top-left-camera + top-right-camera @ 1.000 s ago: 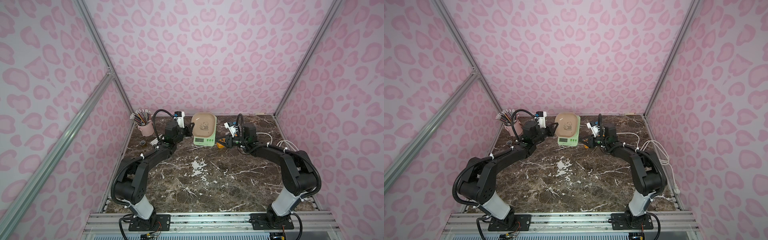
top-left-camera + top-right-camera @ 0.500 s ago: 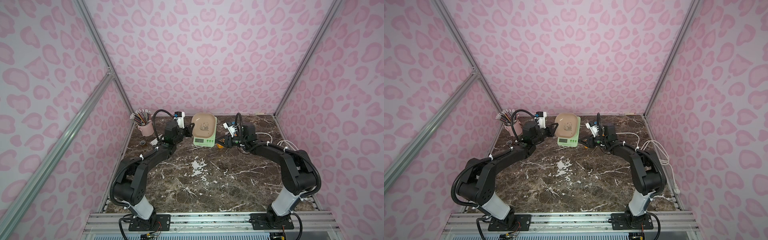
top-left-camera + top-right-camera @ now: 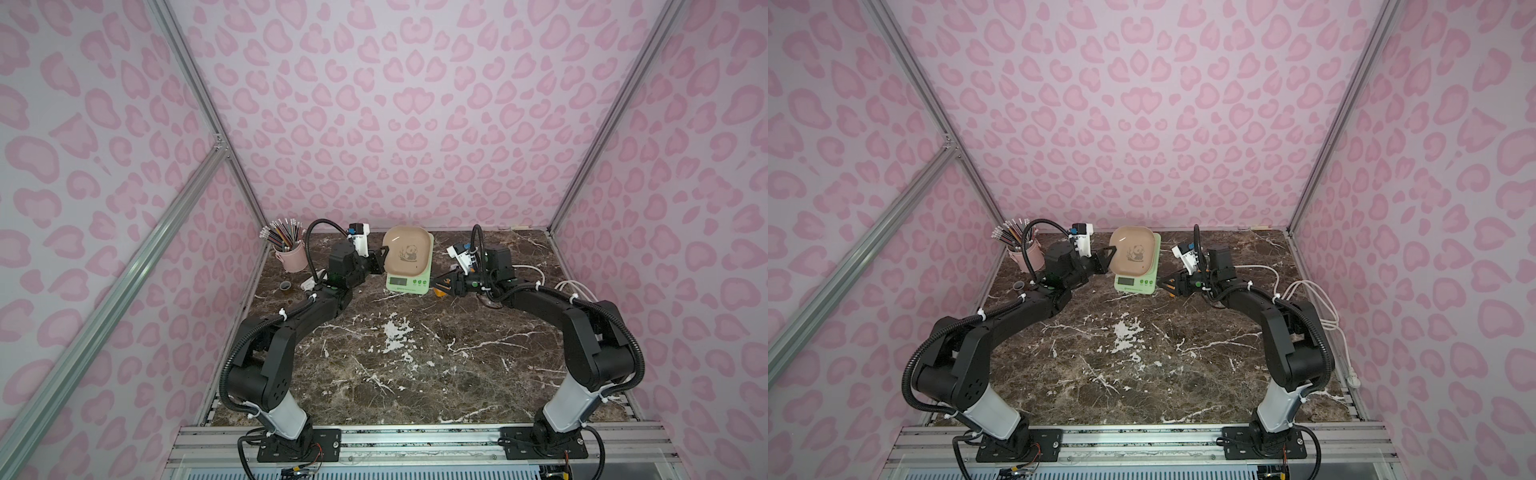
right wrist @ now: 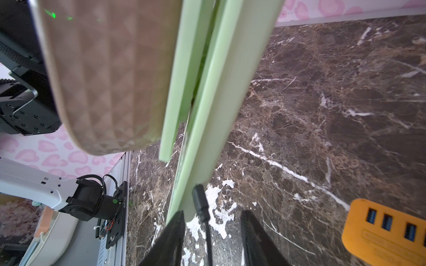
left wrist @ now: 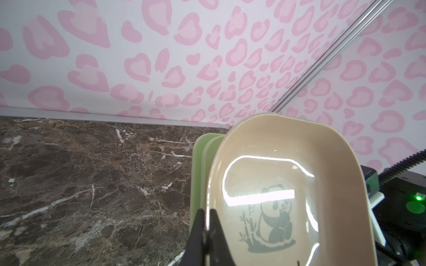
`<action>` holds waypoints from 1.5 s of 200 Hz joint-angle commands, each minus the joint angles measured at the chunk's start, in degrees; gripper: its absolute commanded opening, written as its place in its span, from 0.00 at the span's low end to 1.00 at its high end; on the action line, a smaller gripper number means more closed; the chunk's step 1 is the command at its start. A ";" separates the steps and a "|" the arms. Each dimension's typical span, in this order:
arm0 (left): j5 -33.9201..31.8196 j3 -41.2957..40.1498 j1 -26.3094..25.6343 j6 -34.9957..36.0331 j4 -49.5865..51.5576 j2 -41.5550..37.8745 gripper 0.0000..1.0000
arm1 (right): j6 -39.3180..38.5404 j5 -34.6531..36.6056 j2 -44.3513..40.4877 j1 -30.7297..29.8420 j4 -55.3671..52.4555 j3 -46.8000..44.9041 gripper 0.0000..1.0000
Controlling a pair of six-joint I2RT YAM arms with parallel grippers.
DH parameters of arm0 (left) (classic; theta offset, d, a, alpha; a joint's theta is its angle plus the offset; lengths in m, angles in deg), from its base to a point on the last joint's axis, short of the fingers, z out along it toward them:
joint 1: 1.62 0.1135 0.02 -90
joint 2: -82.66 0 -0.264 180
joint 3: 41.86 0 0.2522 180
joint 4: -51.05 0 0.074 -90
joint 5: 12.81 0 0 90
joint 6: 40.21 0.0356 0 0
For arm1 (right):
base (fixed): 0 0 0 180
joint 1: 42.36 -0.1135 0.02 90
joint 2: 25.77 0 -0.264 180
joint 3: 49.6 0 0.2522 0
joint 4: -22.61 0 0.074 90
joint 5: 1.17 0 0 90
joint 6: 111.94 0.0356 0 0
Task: Charge the electronic scale
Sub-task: Insert the charging cable into the electronic scale, then place the electronic scale at the center of the board.
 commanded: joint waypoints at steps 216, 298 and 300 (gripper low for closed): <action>-16.01 8.07 -5.73 -10.21 15.16 12.19 0.04 | 11.29 6.15 -7.92 6.24 11.67 -4.25 0.50; -20.66 12.59 -7.33 -11.66 22.03 16.33 0.04 | 11.52 6.52 -8.22 6.98 11.55 -4.88 0.49; -20.79 12.73 -7.36 -11.66 22.14 16.39 0.04 | 11.56 6.57 -8.22 6.99 11.55 -4.94 0.49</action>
